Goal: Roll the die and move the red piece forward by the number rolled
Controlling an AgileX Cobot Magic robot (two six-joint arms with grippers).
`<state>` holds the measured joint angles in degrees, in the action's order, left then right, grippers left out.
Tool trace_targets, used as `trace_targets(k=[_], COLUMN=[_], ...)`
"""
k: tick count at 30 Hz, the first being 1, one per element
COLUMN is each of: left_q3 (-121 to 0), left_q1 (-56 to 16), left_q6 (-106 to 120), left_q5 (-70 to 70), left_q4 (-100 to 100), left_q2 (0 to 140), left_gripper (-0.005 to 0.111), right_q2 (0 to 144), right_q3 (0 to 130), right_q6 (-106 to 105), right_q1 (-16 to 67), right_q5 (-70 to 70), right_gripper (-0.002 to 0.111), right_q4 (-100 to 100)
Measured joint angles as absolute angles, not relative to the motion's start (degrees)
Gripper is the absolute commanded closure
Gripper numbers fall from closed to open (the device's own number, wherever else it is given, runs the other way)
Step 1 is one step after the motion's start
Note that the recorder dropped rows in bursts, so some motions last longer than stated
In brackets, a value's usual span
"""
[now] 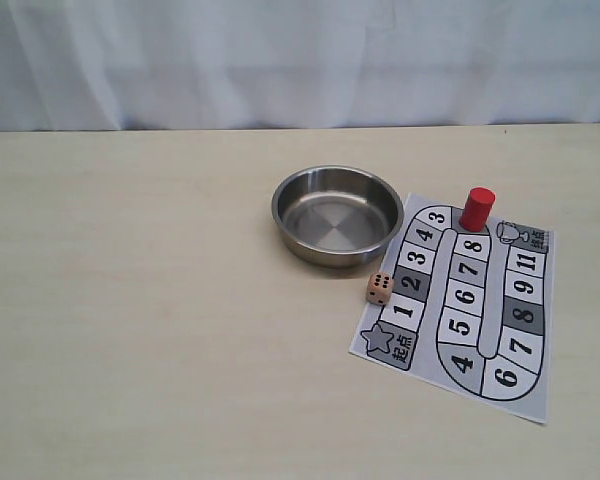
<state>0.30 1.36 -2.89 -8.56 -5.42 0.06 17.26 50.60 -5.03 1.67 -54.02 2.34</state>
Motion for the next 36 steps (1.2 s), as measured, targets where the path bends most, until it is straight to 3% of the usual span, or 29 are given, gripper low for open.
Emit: trace_targets(k=[7, 15, 36], left_q3=[0.3, 0.3, 0.3], left_q1=[1.4, 1.4, 1.4], left_q6=[-2.9, -2.9, -2.9], left_q5=[-8.6, -8.6, -8.6], left_q4=[-5.4, -5.4, -5.4], left_q2=[0.1, 0.1, 0.1], left_gripper=[0.107, 0.107, 0.107], right_q2=[0.4, 0.3, 0.3], right_q3=[41.1, 34.4, 6.1], right_q6=[-6.4, -6.4, -6.7], right_q1=[1.7, 1.7, 1.7], right_q5=[-47.4, -43.2, -9.3], right_gripper=[0.104, 0.104, 0.104], right_q4=[1.3, 2.1, 2.0])
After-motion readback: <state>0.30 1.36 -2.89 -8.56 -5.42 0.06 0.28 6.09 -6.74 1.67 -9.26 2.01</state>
